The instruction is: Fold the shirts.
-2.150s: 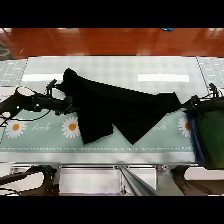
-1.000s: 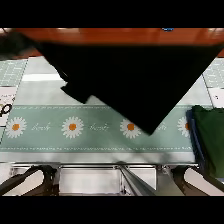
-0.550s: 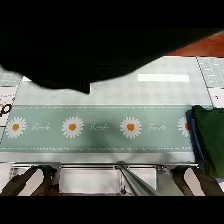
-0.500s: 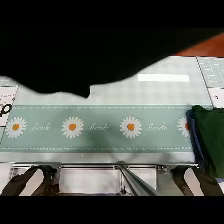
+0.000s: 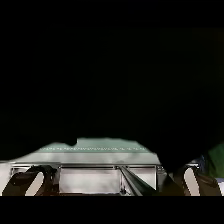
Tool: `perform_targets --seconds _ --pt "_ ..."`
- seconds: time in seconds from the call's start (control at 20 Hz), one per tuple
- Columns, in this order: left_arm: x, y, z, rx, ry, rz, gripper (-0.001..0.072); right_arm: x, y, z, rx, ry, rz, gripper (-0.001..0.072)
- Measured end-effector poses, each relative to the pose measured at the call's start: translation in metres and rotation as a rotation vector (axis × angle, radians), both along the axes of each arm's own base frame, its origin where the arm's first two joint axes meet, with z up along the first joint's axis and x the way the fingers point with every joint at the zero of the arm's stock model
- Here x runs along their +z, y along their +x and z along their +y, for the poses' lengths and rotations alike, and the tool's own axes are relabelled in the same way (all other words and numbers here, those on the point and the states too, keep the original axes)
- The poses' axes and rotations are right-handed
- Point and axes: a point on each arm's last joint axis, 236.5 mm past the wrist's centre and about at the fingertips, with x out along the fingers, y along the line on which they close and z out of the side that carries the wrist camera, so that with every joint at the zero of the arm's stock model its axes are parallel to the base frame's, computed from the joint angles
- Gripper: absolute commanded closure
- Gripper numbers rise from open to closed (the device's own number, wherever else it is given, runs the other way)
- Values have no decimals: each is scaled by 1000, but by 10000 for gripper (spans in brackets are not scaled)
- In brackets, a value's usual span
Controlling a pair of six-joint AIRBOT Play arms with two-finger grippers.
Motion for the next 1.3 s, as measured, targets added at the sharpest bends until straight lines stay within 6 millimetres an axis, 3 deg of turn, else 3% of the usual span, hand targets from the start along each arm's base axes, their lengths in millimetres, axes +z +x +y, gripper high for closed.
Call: perform_targets --seconds 0.15,0.25,0.4,0.5,0.65,0.9,1.0,1.1,1.2,1.3 --pt "-61 43 10 30 -29 190 688 -48 27 -6 31 84 125 688" --pt "-113 84 14 48 -61 316 688 -98 58 -11 75 175 241 688" --pt "-208 154 19 77 -129 500 687 -180 109 -19 146 306 403 689" --pt "-271 199 18 85 -171 610 687 -235 146 -23 178 371 498 689" --pt "-341 267 17 96 -223 688 687 -315 217 -18 222 451 620 688" --pt "-427 366 19 123 -286 790 687 -422 322 4 265 552 784 688" --pt "-458 389 18 134 -303 862 687 -449 351 9 270 588 814 688" --pt "-486 397 18 143 -312 944 687 -467 367 15 279 623 834 688" --pt "-503 398 21 154 -323 1002 687 -477 373 18 291 636 852 688" --pt "-506 397 26 158 -352 1032 688 -483 370 21 313 651 883 688"
